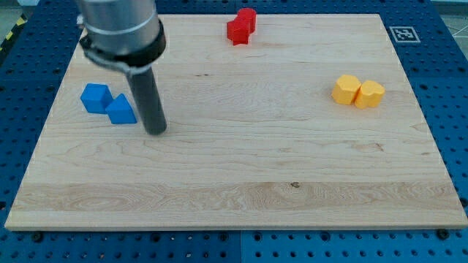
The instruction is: Push blue triangle to blue cube
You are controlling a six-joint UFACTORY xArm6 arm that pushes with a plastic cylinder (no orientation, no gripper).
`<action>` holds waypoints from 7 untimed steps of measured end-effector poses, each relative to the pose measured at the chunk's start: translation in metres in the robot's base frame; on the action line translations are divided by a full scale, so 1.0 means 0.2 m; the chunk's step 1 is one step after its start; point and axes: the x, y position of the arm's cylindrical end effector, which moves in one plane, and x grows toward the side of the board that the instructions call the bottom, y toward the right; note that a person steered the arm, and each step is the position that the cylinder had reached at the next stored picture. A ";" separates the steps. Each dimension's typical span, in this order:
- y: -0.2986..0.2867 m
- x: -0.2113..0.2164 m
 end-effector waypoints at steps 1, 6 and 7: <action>-0.03 0.07; -0.27 -0.17; -0.30 -0.23</action>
